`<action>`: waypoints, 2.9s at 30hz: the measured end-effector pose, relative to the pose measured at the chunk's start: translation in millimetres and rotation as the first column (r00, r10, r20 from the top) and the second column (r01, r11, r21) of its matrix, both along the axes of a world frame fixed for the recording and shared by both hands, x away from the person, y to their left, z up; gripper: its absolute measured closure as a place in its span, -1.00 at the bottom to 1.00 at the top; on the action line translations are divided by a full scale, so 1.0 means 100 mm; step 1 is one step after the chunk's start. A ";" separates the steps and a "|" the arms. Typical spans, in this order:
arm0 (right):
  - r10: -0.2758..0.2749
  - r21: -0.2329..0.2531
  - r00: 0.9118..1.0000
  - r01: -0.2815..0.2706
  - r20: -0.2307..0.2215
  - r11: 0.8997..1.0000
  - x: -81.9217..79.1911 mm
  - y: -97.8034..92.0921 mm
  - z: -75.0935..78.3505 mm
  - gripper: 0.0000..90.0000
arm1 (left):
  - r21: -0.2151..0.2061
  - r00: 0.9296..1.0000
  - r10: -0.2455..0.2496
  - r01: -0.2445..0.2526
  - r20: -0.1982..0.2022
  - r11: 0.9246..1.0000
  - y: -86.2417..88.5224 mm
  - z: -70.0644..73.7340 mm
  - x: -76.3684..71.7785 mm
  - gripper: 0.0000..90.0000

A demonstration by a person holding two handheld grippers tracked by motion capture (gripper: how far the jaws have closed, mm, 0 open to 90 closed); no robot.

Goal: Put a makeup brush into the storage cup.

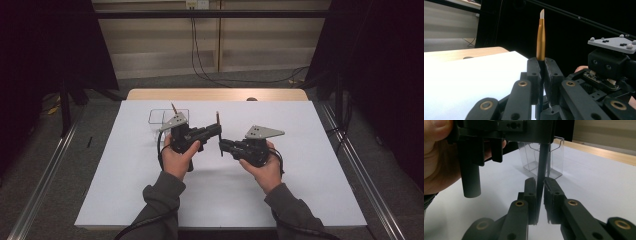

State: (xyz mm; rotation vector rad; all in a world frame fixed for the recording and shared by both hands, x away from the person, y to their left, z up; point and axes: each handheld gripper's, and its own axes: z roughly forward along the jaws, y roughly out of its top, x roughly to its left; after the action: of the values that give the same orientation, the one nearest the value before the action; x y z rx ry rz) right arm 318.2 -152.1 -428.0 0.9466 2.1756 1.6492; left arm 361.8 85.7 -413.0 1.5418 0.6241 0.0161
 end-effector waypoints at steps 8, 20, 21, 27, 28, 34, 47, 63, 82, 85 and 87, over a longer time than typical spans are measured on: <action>0.001 0.016 1.000 -0.002 0.014 1.000 0.01 0.00 0.00 0.52 | 0.003 1.000 0.004 -0.004 0.001 1.000 0.03 0.00 0.00 0.86; -0.029 0.024 0.999 0.028 0.041 0.999 0.02 -0.11 -0.01 -0.08 | 0.011 1.000 0.013 -0.013 0.008 1.000 0.06 0.01 0.00 0.86; -0.025 0.026 0.999 0.024 0.046 0.999 0.02 -0.12 -0.02 -0.13 | 0.016 1.000 0.011 -0.011 0.011 1.000 0.07 0.00 0.00 0.86; -0.033 0.005 0.998 0.033 0.046 0.999 0.04 -0.17 -0.04 -0.45 | 0.020 1.000 0.013 -0.013 0.015 1.000 0.09 0.00 0.00 0.86; -0.038 -0.002 0.998 0.038 0.050 0.999 0.03 -0.18 -0.04 -0.49 | 0.015 1.000 0.016 -0.016 0.015 1.000 0.09 0.00 0.00 0.86; -0.054 -0.018 0.997 0.055 0.055 0.998 0.03 -0.25 -0.06 -0.64 | 0.028 1.000 0.018 -0.018 0.025 0.999 0.13 0.00 0.00 0.86; -0.078 -0.077 0.997 0.077 -0.008 0.994 0.02 -0.42 -0.10 -0.68 | 0.031 0.999 0.019 -0.020 0.029 0.999 0.17 0.00 -0.02 0.86; -0.078 -0.105 0.997 0.077 -0.009 0.991 -0.04 -0.61 -0.08 -0.85 | 0.050 0.999 0.019 -0.021 0.048 0.999 0.21 0.03 -0.06 0.86; -0.094 -0.170 0.995 0.086 -0.040 0.982 -0.14 -0.80 -0.13 -0.90 | 0.067 0.999 0.018 -0.021 0.051 0.998 0.24 0.03 -0.06 0.86; -0.098 -0.174 0.994 0.089 -0.043 0.981 -0.15 -0.83 -0.14 -0.90 | 0.065 0.999 0.021 -0.024 0.050 0.998 0.24 0.03 -0.06 0.86; -0.100 -0.177 0.994 0.090 -0.045 0.980 -0.16 -0.85 -0.14 -0.90 | 0.067 0.998 0.022 -0.025 0.051 0.997 0.24 0.03 -0.06 0.86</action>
State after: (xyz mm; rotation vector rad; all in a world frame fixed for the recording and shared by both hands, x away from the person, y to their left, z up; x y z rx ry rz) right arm 302.5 -236.8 -442.3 1.0369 2.2293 1.3791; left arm 356.0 110.0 -410.2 1.5947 0.6068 0.0947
